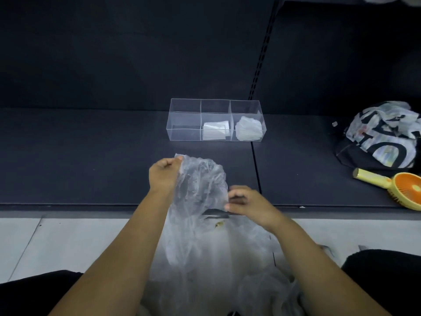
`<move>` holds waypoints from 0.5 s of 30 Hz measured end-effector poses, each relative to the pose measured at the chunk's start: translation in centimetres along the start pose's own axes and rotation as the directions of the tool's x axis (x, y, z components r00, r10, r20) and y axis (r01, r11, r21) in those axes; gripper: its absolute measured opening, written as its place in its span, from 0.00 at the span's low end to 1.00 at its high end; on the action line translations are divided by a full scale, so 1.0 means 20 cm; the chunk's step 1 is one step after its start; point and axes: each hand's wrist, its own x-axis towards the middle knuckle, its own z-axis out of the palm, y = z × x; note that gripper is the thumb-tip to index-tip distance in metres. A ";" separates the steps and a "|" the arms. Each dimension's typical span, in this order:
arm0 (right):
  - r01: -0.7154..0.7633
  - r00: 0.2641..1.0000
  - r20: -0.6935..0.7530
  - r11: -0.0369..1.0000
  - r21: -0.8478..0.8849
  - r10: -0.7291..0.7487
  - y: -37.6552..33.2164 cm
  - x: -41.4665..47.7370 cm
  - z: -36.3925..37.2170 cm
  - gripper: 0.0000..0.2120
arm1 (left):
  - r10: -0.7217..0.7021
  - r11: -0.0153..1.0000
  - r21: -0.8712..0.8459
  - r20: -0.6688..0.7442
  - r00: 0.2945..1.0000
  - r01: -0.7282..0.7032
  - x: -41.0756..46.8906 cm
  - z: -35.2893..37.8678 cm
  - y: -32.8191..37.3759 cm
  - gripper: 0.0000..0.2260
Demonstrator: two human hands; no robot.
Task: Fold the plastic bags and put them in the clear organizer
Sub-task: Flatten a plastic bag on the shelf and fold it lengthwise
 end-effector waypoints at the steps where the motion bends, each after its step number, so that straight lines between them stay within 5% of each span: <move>1: -0.028 1.000 -0.011 0.999 -0.035 0.027 0.04 0.04 0.01 0.08 | -0.009 1.000 0.008 -0.017 1.000 0.009 0.04 0.00 -0.01 0.11; 6: -0.124 0.986 0.093 0.982 -0.141 0.138 0.11 0.20 -0.09 0.07 | -0.050 0.999 -0.003 -0.012 0.999 0.050 0.24 -0.02 -0.07 0.11; 11: -0.214 0.976 0.103 0.920 0.328 0.190 0.10 0.29 -0.28 0.10 | -0.072 0.996 0.051 -0.125 0.989 0.079 0.42 -0.03 -0.09 0.18; 15: -0.216 0.976 0.079 0.915 0.342 0.201 0.08 0.36 -0.43 0.28 | -0.083 0.994 0.058 -0.117 0.990 0.090 0.49 -0.03 -0.10 0.15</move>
